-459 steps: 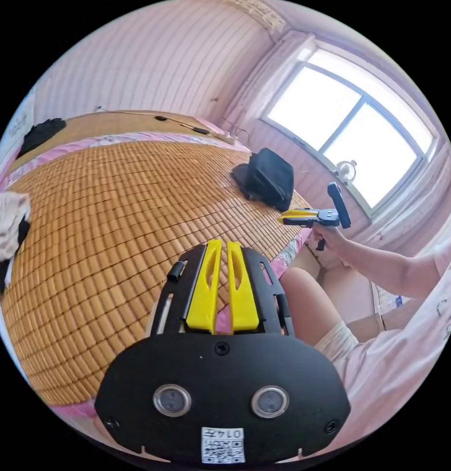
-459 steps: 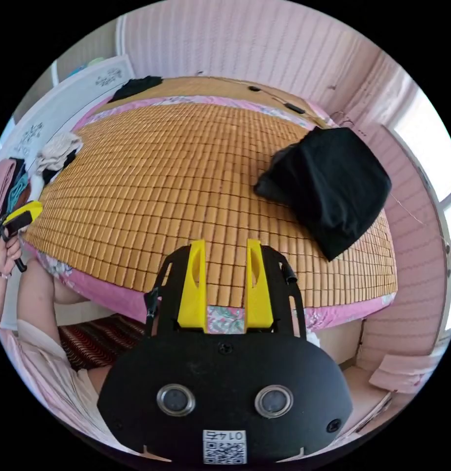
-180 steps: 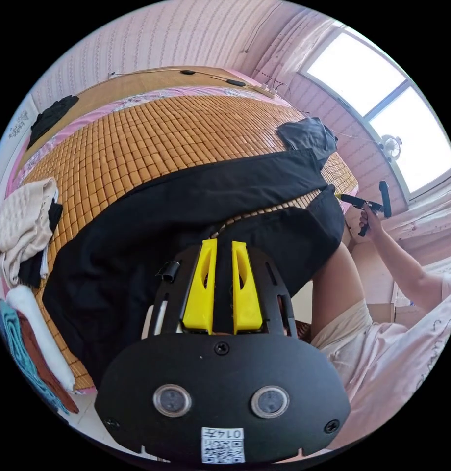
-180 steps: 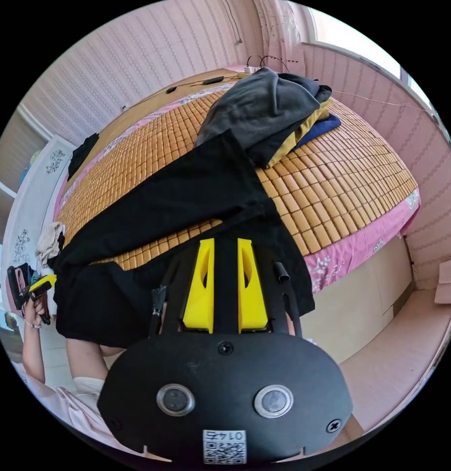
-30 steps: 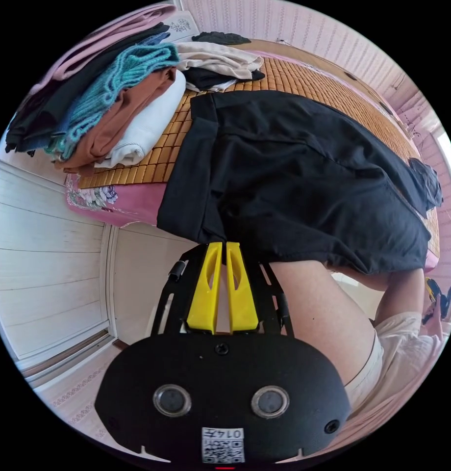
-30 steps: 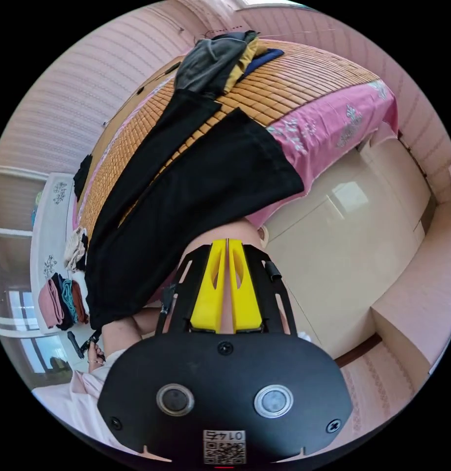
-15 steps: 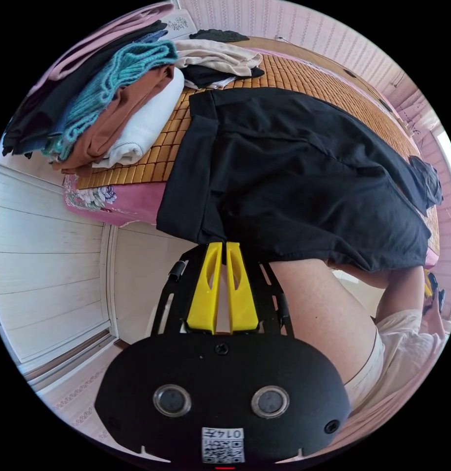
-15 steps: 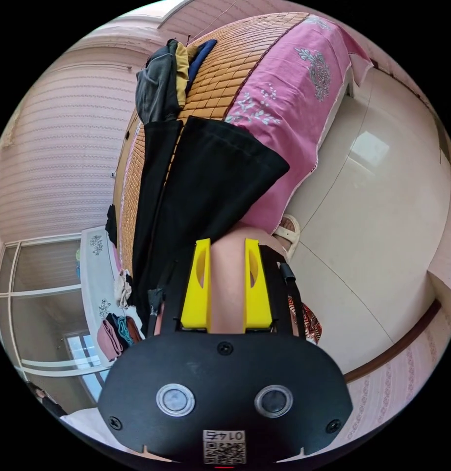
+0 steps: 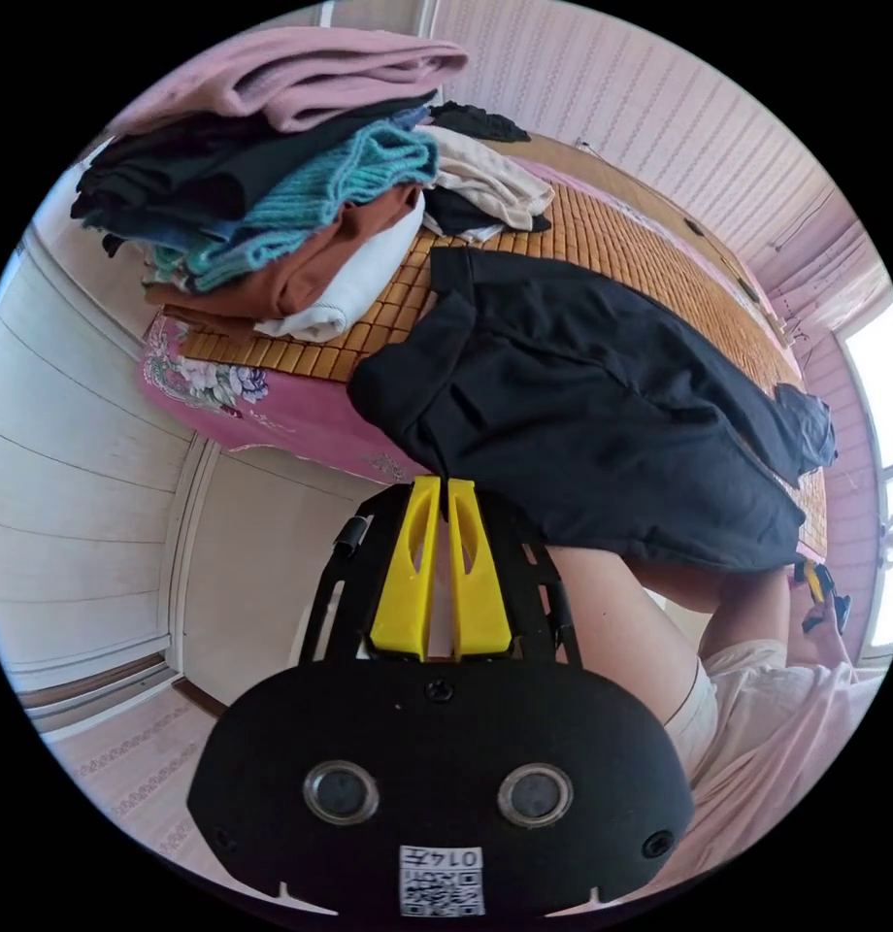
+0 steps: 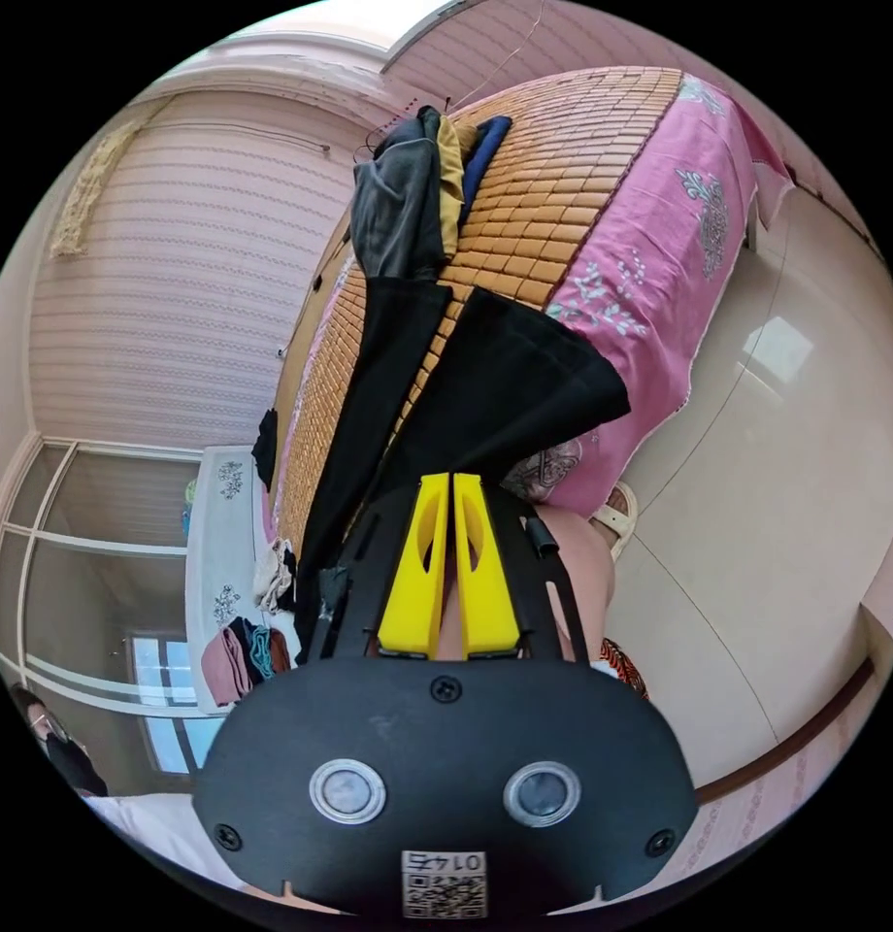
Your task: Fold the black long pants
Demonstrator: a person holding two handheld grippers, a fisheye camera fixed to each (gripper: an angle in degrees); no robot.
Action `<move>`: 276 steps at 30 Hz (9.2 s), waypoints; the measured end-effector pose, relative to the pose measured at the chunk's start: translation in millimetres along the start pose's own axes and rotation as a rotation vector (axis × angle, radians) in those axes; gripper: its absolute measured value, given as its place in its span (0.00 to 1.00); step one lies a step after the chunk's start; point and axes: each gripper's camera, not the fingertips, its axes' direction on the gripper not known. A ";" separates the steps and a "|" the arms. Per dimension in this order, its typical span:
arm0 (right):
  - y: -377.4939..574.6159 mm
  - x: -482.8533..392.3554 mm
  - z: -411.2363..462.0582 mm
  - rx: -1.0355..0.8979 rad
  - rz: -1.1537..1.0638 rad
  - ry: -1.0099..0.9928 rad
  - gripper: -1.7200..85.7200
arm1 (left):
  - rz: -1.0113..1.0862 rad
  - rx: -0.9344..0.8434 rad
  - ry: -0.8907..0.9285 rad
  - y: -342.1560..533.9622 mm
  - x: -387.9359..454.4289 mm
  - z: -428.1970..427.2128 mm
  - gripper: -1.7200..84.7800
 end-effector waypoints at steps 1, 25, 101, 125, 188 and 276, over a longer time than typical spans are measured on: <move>-1.2 -5.1 -7.7 0.003 -0.024 -0.005 0.02 | -0.003 0.019 0.026 -1.0 -2.7 -7.2 0.01; -164.3 -276.8 94.7 -0.068 -0.522 0.387 0.09 | -0.078 0.267 0.178 -218.6 60.0 -10.1 0.09; -196.8 -246.9 177.9 -0.224 -0.605 0.752 0.03 | 0.891 -0.097 0.031 -287.7 553.5 331.6 0.10; -205.7 -243.1 114.4 -0.101 -0.658 0.418 0.02 | 0.907 -0.060 0.055 -265.1 572.6 381.3 0.01; 215.0 -530.1 530.6 -0.675 -1.446 0.613 0.02 | 0.938 -0.176 0.182 -51.9 478.2 399.6 0.06; -77.0 -155.6 -92.8 0.428 -0.436 -0.218 0.02 | 0.682 -0.248 0.330 -144.2 332.3 288.4 0.01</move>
